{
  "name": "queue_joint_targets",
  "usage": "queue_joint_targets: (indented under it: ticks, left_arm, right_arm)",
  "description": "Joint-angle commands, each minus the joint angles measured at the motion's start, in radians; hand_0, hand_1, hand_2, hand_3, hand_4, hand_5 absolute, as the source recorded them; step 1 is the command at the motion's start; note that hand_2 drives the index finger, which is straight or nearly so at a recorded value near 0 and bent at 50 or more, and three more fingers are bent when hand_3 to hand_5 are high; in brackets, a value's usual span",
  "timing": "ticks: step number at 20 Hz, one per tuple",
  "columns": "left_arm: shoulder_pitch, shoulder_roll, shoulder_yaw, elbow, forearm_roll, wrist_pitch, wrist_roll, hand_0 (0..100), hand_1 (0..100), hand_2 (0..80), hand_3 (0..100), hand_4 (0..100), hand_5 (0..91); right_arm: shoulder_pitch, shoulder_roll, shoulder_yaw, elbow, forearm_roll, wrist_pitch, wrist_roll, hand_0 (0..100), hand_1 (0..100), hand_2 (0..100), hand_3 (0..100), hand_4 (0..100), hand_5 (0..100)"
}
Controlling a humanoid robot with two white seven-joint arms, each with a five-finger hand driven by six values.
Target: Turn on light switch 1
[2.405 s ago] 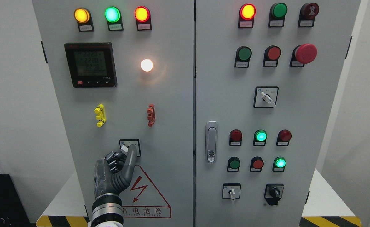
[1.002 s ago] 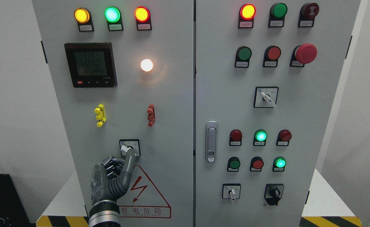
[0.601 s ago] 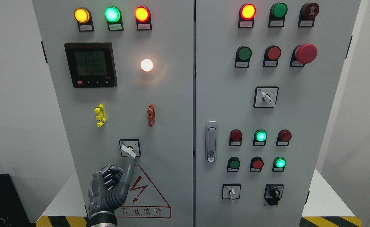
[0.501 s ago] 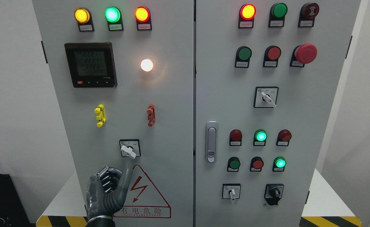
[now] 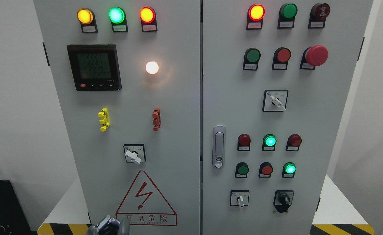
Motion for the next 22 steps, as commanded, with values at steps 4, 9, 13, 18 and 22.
queue_joint_targets:
  ticks: [4, 9, 13, 18, 22]
  left_arm:
    - [0.164, 0.070, 0.182, 0.620, 0.066, -0.150, -0.044, 12, 8, 27.7, 57, 67, 35.7]
    - [0.159, 0.068, 0.196, 1.048, 0.106, -0.161, -0.044, 12, 8, 24.0, 50, 53, 14.8]
    - [0.115, 0.071, 0.189, 1.379, 0.107, -0.162, -0.053, 11, 10, 23.4, 45, 46, 3.0]
    - [-0.009, 0.071, 0.177, 1.781, 0.095, -0.146, -0.232, 12, 19, 13.7, 27, 30, 0.0]
    - [-0.043, 0.065, 0.053, 1.927, 0.086, -0.139, -0.264, 22, 27, 0.0, 7, 12, 0.0]
  right_arm:
    - [0.000, 0.000, 0.000, 0.000, -0.025, 0.001, 0.000, 0, 0, 0, 0, 0, 0]
    - [0.000, 0.000, 0.000, 0.000, -0.025, -0.001, 0.000, 0, 0, 0, 0, 0, 0]
    - [0.000, 0.000, 0.000, 0.000, -0.025, 0.001, 0.000, 0, 0, 0, 0, 0, 0]
    - [0.000, 0.000, 0.000, 0.000, -0.025, 0.001, 0.000, 0, 0, 0, 0, 0, 0]
    - [0.000, 0.000, 0.000, 0.000, -0.025, 0.001, 0.000, 0, 0, 0, 0, 0, 0]
